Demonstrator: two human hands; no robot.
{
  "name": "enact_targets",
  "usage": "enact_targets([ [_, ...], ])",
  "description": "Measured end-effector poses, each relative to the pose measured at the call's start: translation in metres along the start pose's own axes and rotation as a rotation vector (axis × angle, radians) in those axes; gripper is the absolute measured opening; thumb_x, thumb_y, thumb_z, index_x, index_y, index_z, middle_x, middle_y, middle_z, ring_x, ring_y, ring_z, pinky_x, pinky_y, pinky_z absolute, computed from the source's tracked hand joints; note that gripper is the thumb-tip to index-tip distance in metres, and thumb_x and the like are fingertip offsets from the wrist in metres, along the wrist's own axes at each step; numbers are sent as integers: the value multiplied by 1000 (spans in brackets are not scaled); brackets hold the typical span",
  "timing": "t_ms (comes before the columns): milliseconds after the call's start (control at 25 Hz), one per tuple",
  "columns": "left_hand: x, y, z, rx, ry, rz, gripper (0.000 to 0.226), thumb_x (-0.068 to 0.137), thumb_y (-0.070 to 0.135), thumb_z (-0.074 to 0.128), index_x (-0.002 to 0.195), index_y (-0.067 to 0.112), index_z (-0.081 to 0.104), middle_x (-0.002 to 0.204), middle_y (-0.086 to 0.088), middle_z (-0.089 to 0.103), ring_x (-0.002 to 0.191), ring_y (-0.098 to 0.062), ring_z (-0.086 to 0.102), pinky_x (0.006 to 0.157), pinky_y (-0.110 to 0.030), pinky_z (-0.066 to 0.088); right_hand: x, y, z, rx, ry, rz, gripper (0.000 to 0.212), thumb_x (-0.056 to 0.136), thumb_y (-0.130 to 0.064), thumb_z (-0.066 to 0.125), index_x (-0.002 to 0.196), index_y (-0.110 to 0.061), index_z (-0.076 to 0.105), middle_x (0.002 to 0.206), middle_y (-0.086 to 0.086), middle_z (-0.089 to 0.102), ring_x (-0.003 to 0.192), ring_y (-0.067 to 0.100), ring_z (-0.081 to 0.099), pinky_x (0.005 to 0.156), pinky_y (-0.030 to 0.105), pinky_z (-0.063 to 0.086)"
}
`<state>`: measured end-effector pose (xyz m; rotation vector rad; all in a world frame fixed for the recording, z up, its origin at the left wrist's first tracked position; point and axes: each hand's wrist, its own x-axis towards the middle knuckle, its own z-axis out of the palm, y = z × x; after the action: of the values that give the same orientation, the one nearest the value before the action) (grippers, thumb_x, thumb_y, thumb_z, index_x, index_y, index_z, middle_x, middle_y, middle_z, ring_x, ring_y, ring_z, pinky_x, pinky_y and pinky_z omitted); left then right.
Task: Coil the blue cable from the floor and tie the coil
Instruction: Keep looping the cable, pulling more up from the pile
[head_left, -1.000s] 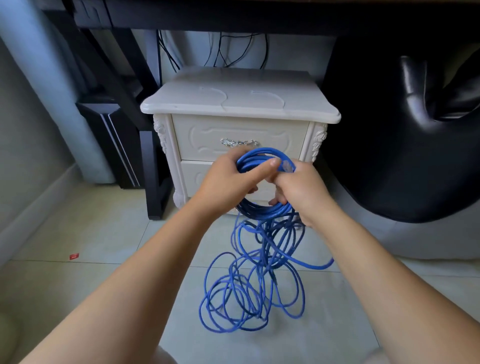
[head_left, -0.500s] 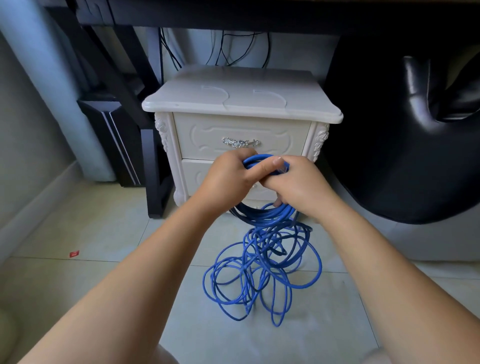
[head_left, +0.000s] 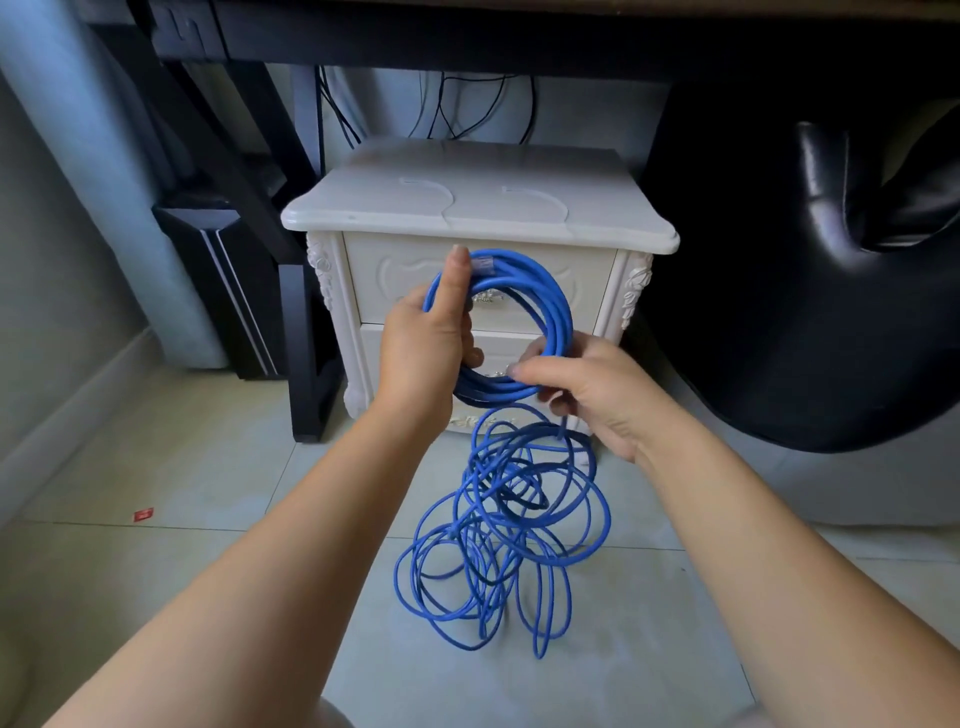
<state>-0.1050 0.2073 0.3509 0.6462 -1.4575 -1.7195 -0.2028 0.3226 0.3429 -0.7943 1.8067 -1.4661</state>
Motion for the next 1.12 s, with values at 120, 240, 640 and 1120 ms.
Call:
enact_targets([
  [120, 2, 1, -6, 140, -64, 77, 38, 88, 51, 60, 69, 19, 53, 51, 8, 36, 42, -12, 33, 51, -29, 32, -1, -10, -10, 167, 24, -23, 33, 63, -11, 81, 87, -19, 60, 70, -6, 53, 52, 5, 33, 40, 17, 20],
  [240, 4, 3, -14, 292, -58, 162, 37, 82, 54, 62, 73, 18, 57, 55, 2, 39, 48, -17, 36, 53, -34, 34, -3, -20, -20, 278, -24, -54, 43, 58, -14, 77, 97, -16, 60, 70, -8, 58, 53, 6, 27, 44, 20, 12],
  [640, 1, 1, -8, 172, 76, 168, 35, 92, 40, 63, 76, 10, 56, 57, -1, 39, 46, -13, 35, 49, -28, 35, -10, -6, 5, 246, 48, -89, 49, 75, -37, 77, 117, -23, 56, 93, -2, 55, 56, 6, 36, 46, 20, 30],
  [1120, -19, 3, 6, 119, -145, -30, 44, 93, 55, 50, 91, 12, 59, 63, -3, 52, 57, -18, 55, 64, -32, 49, 6, 9, 8, 208, 269, -66, 10, 98, -30, 56, 91, -22, 56, 50, -1, 57, 62, 33, 62, 60, 40, 44],
])
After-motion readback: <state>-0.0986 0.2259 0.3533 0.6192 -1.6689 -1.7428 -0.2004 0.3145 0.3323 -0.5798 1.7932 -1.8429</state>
